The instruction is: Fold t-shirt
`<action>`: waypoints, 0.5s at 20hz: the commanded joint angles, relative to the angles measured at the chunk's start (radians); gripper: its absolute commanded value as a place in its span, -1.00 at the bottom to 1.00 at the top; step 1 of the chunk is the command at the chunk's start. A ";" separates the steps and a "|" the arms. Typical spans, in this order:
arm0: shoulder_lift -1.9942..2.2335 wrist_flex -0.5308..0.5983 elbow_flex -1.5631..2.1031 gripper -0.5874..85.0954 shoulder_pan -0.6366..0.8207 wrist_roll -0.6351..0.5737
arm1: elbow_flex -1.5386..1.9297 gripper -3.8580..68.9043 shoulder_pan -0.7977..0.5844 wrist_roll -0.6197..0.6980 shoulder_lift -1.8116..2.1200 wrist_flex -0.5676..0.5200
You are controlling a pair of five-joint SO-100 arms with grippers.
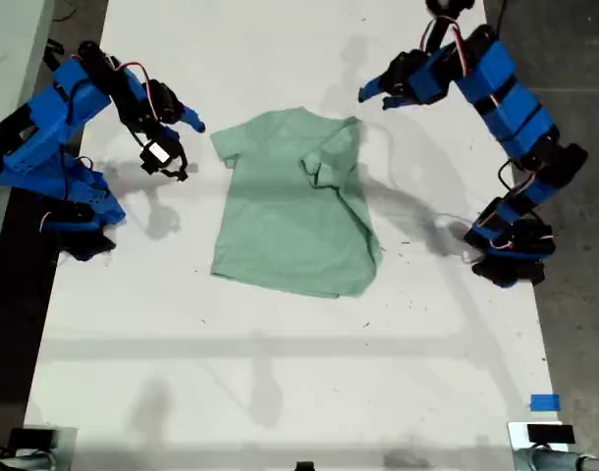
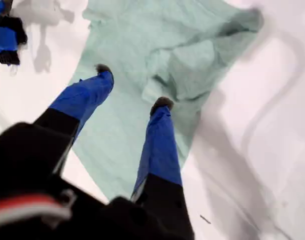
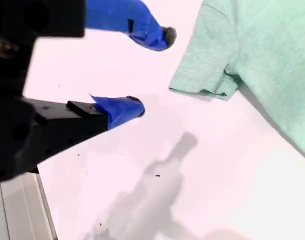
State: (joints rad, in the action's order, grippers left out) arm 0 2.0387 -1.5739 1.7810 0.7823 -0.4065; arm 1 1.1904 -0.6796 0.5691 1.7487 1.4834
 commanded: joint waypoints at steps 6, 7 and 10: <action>-0.140 0.064 -0.107 -0.43 0.049 -0.046 | 0.696 -0.48 0.038 -0.058 0.632 -0.092; -0.179 0.066 -0.135 -0.43 0.063 -0.058 | 0.736 -0.48 0.052 -0.071 0.661 -0.098; -0.305 0.064 -0.222 -0.42 0.100 -0.097 | 0.818 -0.49 0.080 -0.100 0.736 -0.110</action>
State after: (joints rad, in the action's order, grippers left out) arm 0 1.7794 -1.5248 1.6460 0.8483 -0.4801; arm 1 1.9972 -0.6213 0.4878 2.4222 1.4159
